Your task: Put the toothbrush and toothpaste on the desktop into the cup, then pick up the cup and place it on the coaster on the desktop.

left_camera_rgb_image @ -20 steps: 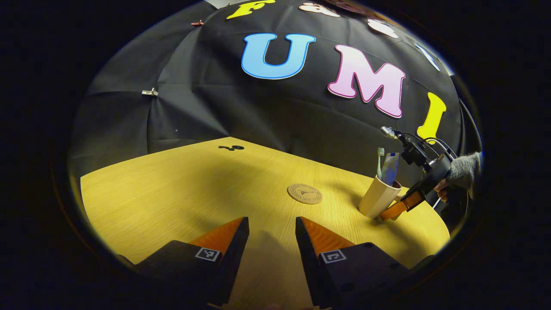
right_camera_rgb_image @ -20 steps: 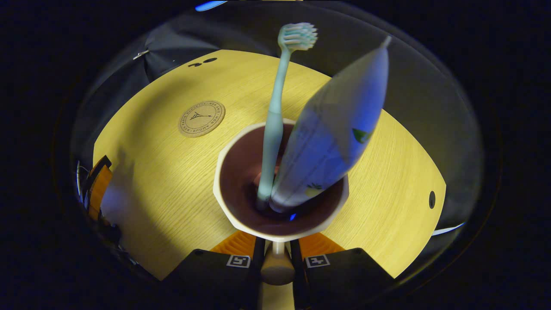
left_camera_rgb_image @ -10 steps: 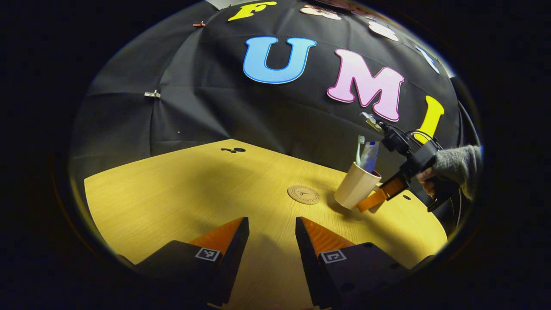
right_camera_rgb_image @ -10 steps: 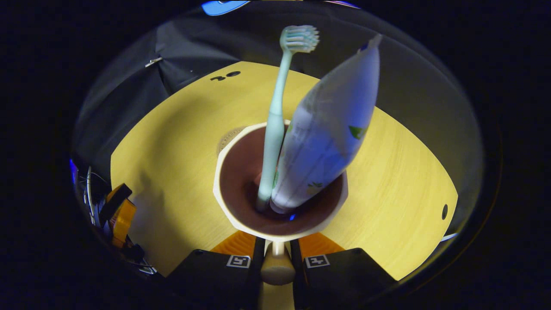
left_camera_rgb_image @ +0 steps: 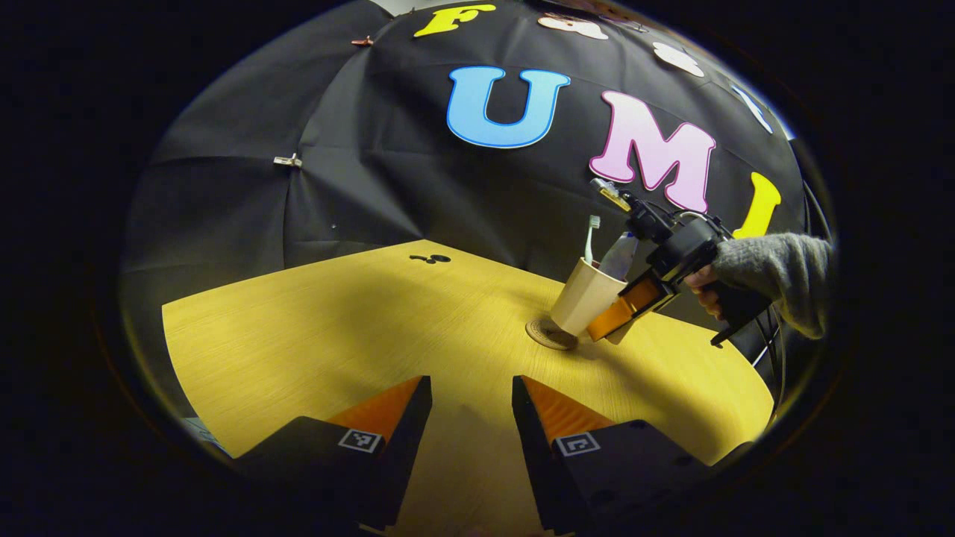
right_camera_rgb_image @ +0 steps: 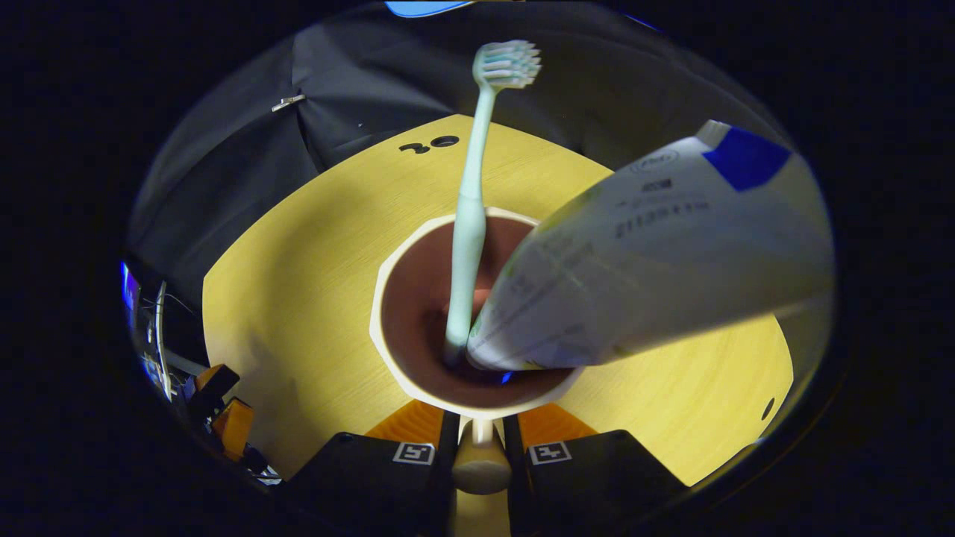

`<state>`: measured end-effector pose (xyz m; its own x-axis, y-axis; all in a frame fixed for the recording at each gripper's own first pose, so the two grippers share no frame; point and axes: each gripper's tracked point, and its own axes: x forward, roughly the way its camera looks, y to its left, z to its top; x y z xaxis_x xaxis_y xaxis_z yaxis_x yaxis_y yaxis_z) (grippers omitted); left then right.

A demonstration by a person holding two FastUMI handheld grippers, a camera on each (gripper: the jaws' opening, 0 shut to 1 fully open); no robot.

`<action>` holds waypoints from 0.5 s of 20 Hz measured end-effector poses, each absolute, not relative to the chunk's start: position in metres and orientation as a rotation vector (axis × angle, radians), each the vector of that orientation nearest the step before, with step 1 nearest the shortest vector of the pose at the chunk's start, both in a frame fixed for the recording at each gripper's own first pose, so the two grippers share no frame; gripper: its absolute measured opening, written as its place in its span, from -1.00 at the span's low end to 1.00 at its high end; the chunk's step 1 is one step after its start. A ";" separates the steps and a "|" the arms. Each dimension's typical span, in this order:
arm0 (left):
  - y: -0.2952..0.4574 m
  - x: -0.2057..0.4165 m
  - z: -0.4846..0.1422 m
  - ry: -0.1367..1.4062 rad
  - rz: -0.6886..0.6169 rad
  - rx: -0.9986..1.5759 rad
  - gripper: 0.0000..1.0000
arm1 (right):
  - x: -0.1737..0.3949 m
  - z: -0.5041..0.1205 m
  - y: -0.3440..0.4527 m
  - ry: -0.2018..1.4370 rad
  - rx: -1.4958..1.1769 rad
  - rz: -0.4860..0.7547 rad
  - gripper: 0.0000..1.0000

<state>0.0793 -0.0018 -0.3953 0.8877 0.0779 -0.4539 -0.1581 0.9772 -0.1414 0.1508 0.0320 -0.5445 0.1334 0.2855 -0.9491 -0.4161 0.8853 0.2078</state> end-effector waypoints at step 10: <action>-0.010 0.084 -0.399 0.468 0.121 -0.207 0.39 | 0.155 -0.570 0.043 1.410 -0.165 0.517 -0.39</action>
